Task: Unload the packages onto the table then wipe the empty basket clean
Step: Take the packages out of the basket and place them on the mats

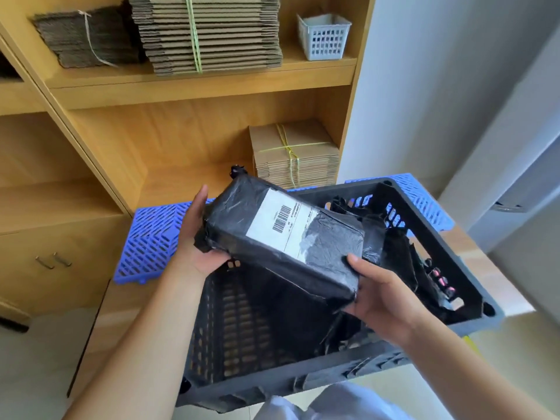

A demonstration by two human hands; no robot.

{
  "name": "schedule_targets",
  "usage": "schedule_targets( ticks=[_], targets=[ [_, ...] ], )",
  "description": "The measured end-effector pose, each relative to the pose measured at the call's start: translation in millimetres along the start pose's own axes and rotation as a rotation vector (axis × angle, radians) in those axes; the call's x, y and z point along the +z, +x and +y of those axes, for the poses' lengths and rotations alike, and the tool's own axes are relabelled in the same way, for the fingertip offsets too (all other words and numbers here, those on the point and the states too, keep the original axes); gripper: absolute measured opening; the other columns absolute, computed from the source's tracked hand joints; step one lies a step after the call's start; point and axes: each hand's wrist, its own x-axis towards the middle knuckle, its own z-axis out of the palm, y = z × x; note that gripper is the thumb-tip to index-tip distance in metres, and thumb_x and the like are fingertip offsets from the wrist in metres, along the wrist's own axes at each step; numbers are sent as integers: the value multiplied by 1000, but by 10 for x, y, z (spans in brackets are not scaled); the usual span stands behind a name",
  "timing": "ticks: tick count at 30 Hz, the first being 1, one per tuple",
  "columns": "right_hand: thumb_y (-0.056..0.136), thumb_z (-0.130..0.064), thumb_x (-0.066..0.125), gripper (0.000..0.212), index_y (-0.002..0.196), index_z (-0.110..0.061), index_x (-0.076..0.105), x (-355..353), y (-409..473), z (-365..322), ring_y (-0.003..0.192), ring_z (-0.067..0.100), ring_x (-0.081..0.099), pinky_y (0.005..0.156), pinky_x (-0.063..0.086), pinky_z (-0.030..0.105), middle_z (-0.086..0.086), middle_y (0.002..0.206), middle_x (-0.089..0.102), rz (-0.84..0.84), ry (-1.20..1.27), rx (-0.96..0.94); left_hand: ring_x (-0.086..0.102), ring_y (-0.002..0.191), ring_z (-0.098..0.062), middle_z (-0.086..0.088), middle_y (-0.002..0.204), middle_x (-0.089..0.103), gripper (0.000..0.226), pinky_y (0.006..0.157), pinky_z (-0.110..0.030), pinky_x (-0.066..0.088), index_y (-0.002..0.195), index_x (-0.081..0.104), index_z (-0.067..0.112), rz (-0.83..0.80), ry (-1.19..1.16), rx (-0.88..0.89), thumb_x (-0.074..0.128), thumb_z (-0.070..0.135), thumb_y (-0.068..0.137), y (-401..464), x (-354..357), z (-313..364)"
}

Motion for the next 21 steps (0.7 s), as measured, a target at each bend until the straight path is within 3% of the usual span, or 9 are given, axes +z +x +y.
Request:
schedule_targets(
  ticks=[2,4,6,8,11,13,15,18,21],
  targets=[
    [84,-26,68,38,115,-6,65,-54,-68,-72,112,37,62,95,52,48,23,124,66,59,80,-31,51,133,-34,-14,145,53,76,105,-55,43,136,61,16,-212,-95,-82,35,72,93,171,-31,-97],
    [84,-24,64,21,98,-9,67,-115,-139,-181,98,34,68,93,54,47,20,107,72,88,177,-94,39,141,-38,-15,153,41,87,112,-65,28,149,44,16,-254,-138,-157,42,78,87,247,105,-281],
    [85,-22,64,18,97,-11,70,-179,-195,-317,100,34,69,103,47,50,19,109,71,109,275,-154,40,141,-36,-16,151,44,92,113,-64,26,147,46,16,-355,-107,-209,58,76,79,319,309,-475],
    [86,-22,64,34,118,-9,64,-276,-154,-429,112,35,66,109,42,50,20,126,65,131,342,-198,46,136,-34,-18,142,51,91,113,-59,31,146,48,16,-379,31,-244,68,70,75,345,590,-639],
    [80,-19,75,64,138,-4,50,-370,-74,-571,110,34,61,110,42,48,19,113,61,144,354,-259,62,118,-28,-8,124,67,63,111,-52,39,132,61,20,-324,281,-157,67,58,81,373,1085,-884],
    [83,-16,71,52,131,-10,53,-440,-13,-647,105,31,67,100,50,43,18,115,67,152,331,-291,66,113,-25,-3,118,72,50,106,-46,46,124,65,21,-264,373,-72,70,46,80,374,1394,-1005],
    [85,-12,69,51,132,-14,48,-527,69,-711,99,28,69,93,53,41,15,119,69,167,328,-324,69,108,-23,-2,115,73,45,102,-44,51,123,65,20,-200,391,2,76,35,81,451,1591,-1107],
    [80,-13,74,63,136,-15,45,-659,154,-906,109,30,63,106,45,45,16,135,60,158,271,-346,72,100,-19,-2,113,74,37,94,-47,55,118,66,19,-124,339,55,77,24,83,608,1775,-1167],
    [78,-20,80,73,141,-13,44,-902,219,-1224,118,28,64,104,49,43,15,135,62,143,235,-332,72,96,-20,-4,112,74,28,86,-46,59,112,68,20,-75,319,66,74,21,85,787,1950,-1157]
  ],
)
